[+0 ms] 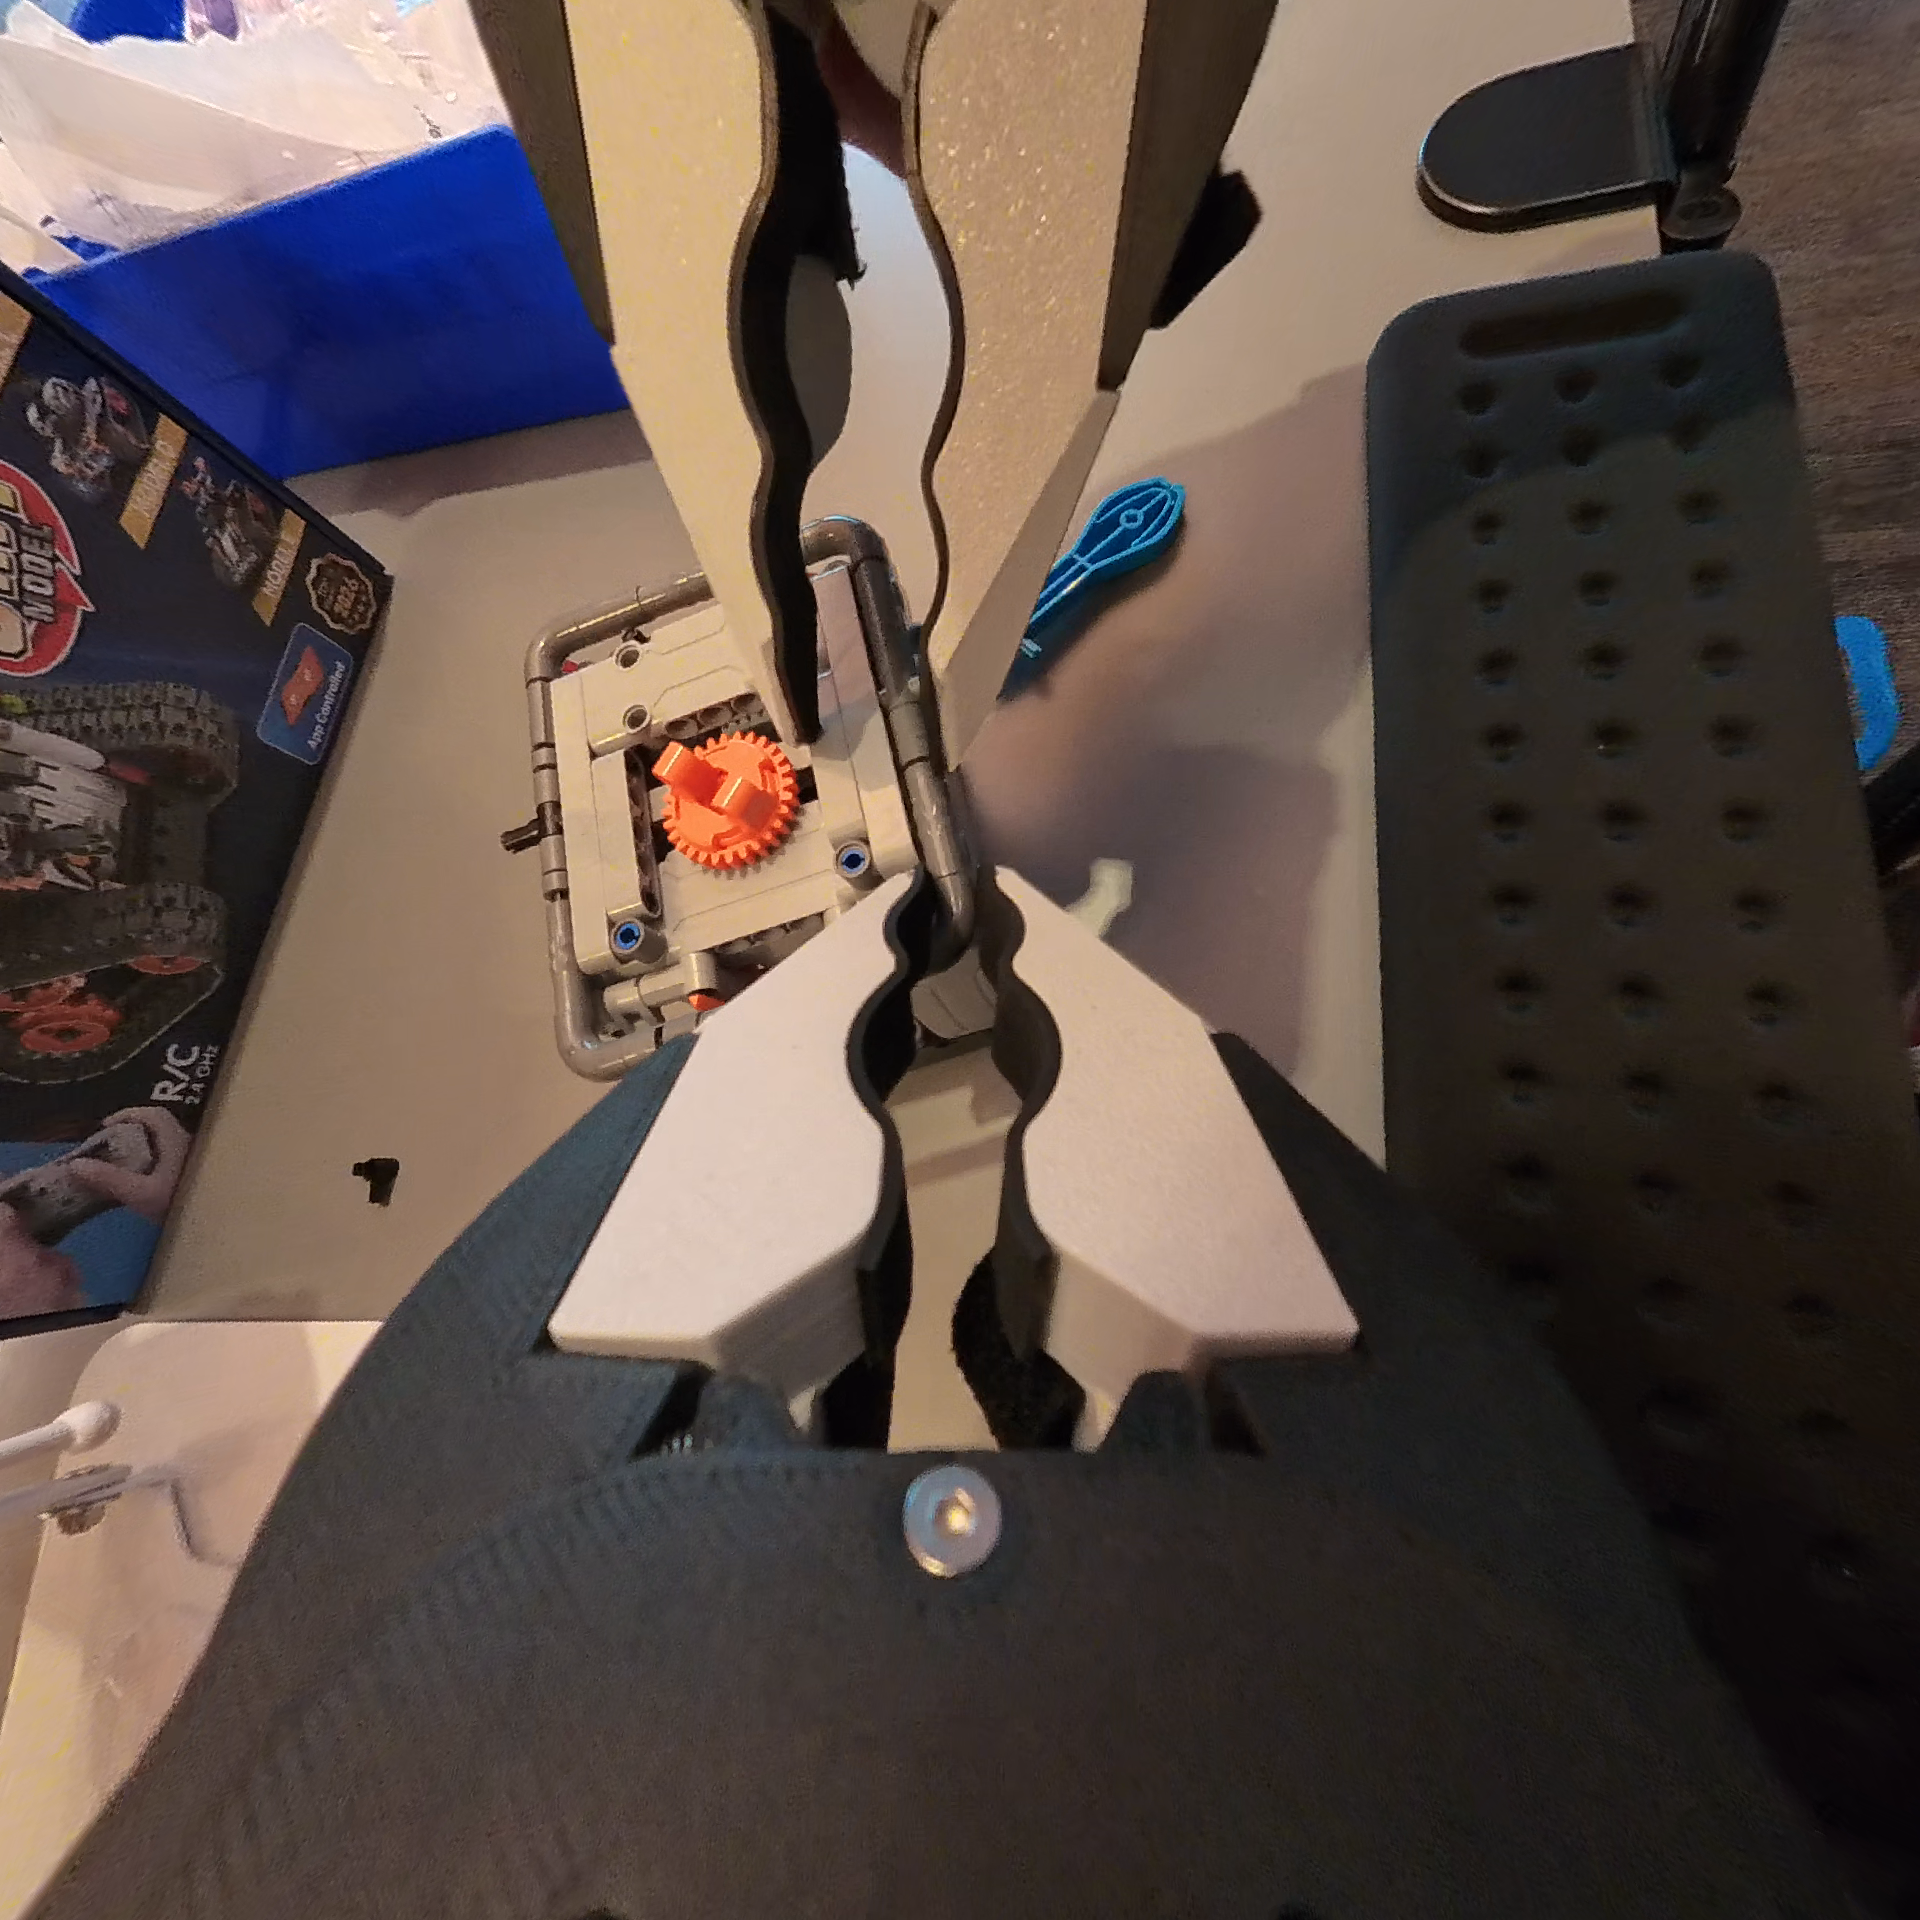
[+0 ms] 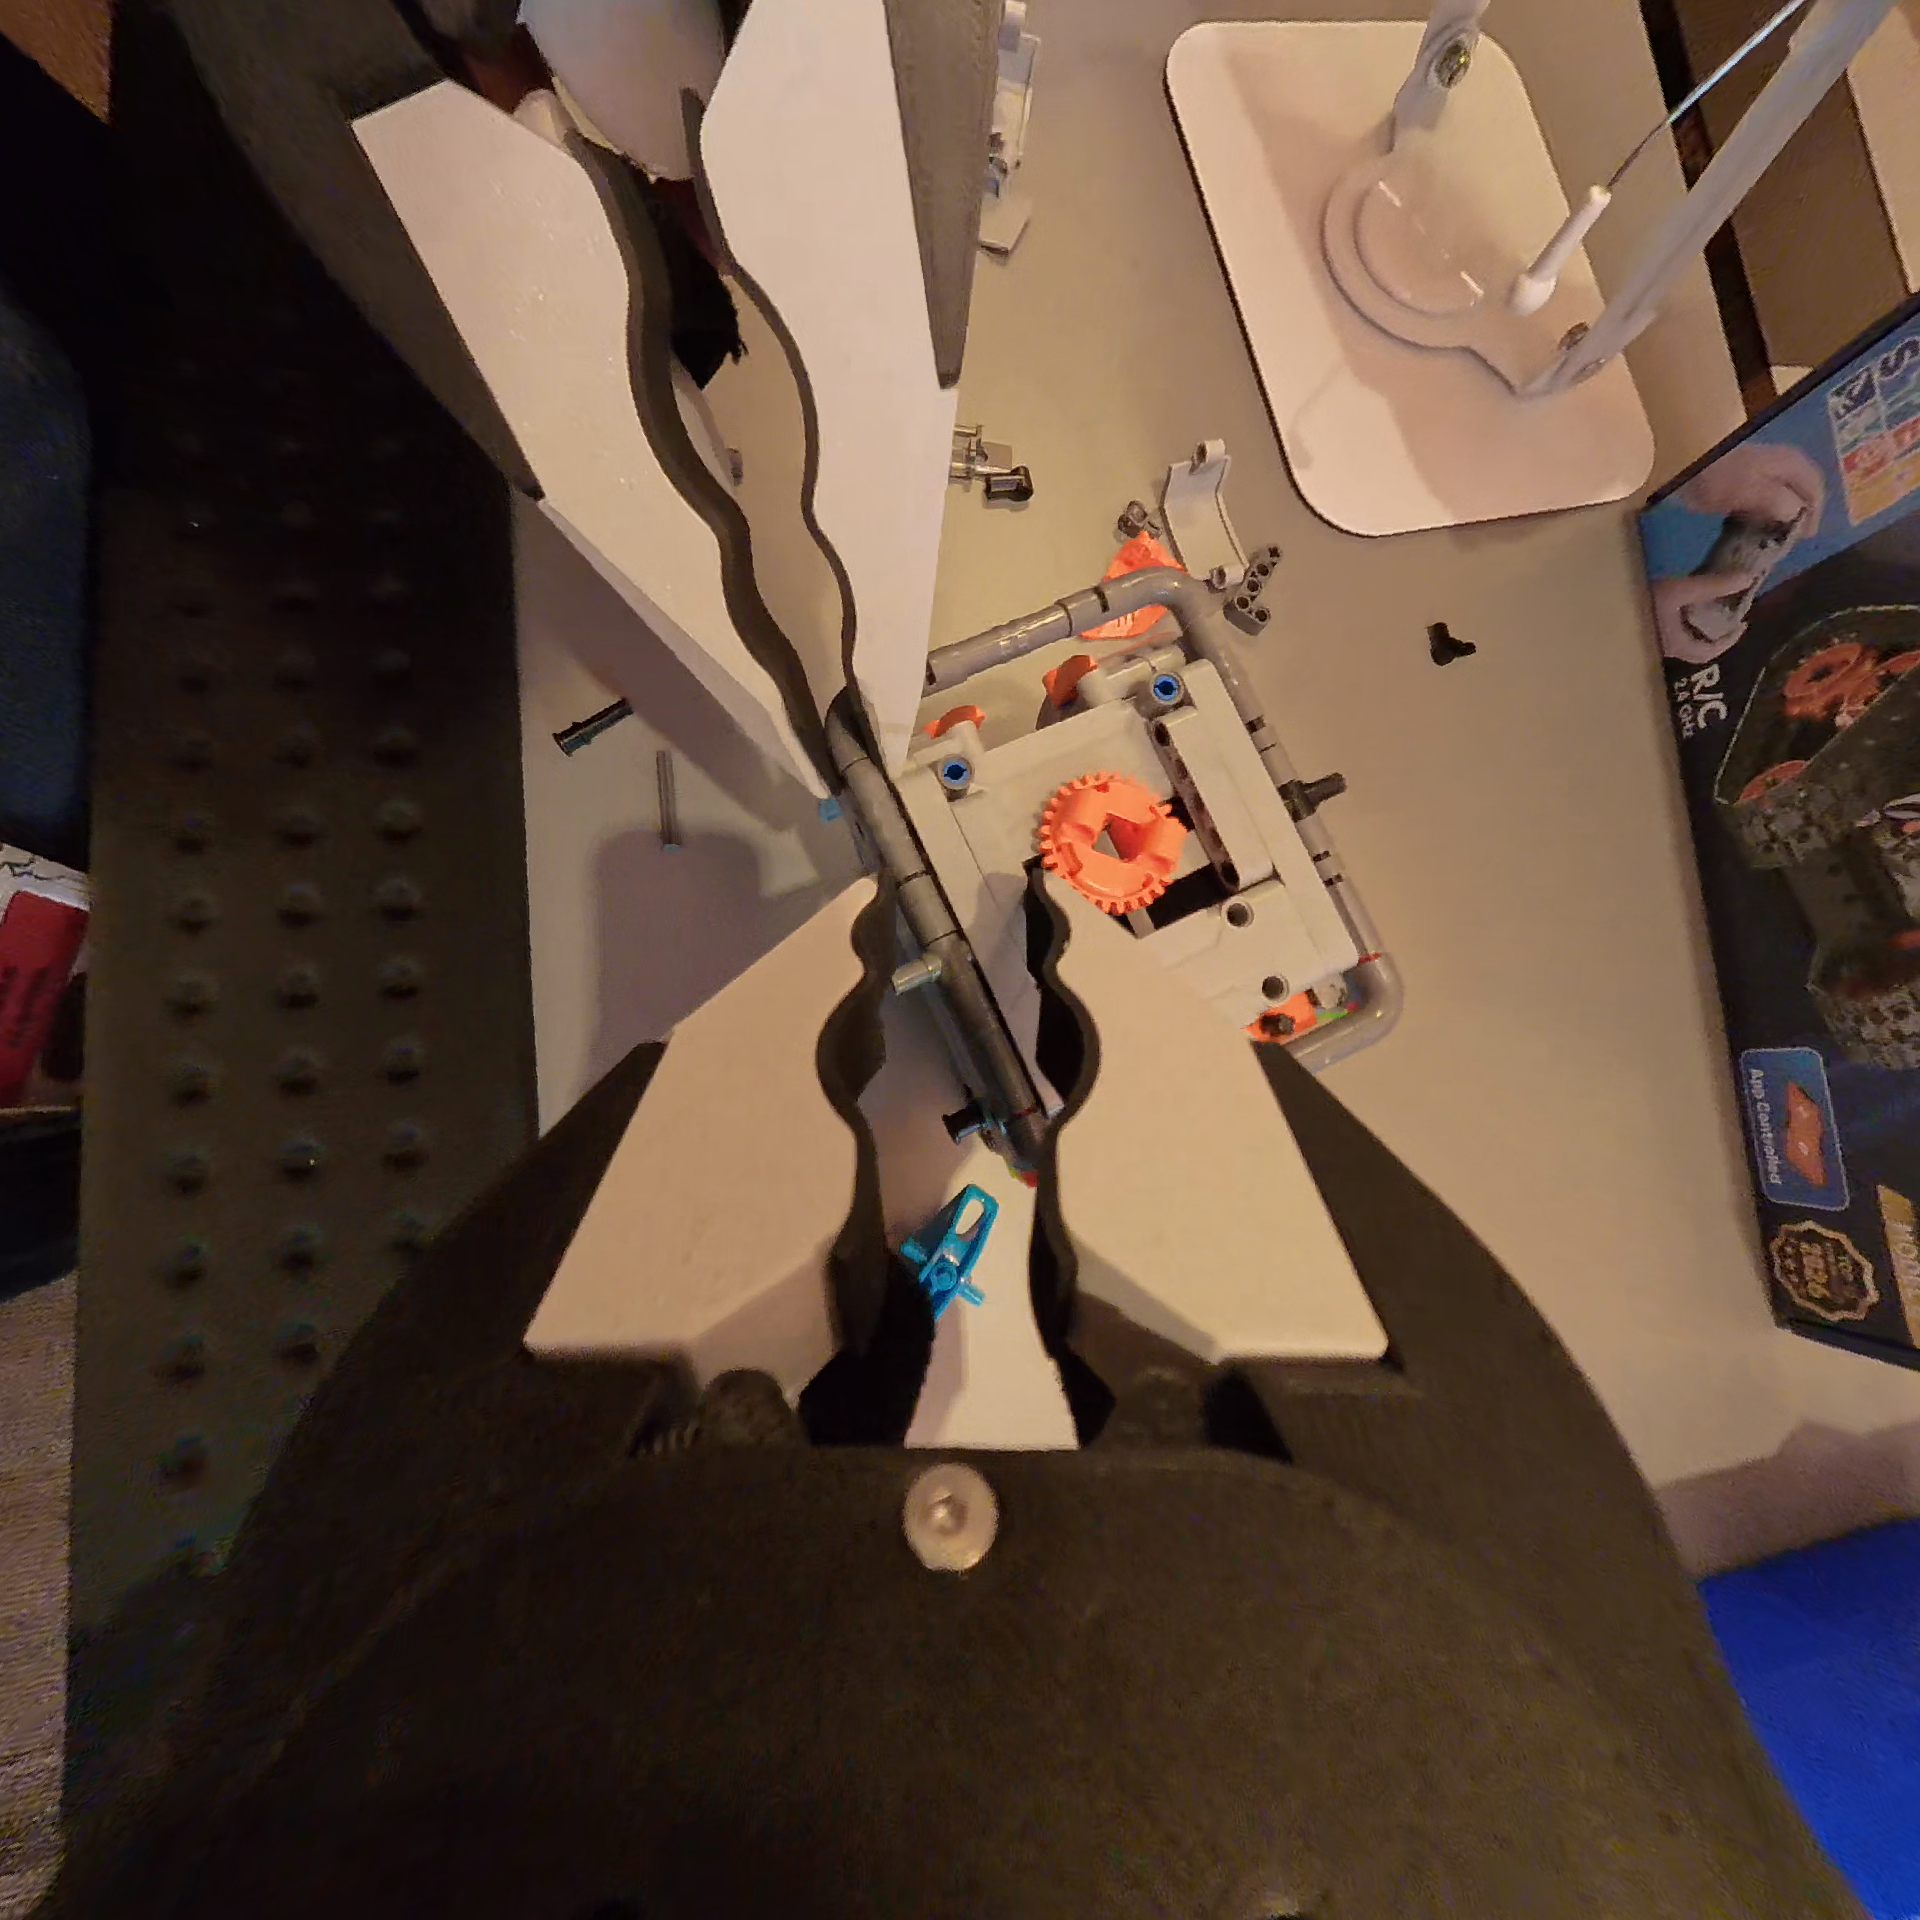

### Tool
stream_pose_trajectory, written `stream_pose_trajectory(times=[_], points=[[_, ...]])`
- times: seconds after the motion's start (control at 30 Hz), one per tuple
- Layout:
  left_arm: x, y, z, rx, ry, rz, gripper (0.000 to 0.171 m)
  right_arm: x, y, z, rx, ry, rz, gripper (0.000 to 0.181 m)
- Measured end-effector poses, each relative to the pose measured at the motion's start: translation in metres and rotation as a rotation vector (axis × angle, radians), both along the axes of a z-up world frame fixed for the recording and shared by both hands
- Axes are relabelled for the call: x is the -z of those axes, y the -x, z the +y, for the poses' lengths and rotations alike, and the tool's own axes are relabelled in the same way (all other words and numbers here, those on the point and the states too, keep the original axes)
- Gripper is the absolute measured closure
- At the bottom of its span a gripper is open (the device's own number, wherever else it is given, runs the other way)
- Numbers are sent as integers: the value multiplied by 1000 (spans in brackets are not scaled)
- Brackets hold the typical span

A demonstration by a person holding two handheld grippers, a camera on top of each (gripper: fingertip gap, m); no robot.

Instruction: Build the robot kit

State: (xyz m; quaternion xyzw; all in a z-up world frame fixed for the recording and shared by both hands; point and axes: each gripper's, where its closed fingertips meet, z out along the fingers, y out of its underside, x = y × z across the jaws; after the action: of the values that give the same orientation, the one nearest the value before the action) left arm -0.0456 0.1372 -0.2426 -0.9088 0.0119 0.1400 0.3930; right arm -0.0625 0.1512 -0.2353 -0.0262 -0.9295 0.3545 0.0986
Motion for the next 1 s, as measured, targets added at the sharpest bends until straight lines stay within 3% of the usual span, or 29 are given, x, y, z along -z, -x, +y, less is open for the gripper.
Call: stream_pose_trajectory(times=[0.6, 0.73, 0.9, 1.0], points=[[0, 1, -7, 61, -23, -68, 166, 0, -2, 2, -41, 87, -64, 162], [-1, 4, -7, 51, -45, -125, 166, 0, -3, -2, -20, 18, -41, 155], [-1, 5, -3, 36, -30, -91, 165, 1, 3, -4, 9, -27, 39, 156], [0, 4, 1, 35, -29, -82, 164, 2, 4, -5, 15, -40, 72, 148]])
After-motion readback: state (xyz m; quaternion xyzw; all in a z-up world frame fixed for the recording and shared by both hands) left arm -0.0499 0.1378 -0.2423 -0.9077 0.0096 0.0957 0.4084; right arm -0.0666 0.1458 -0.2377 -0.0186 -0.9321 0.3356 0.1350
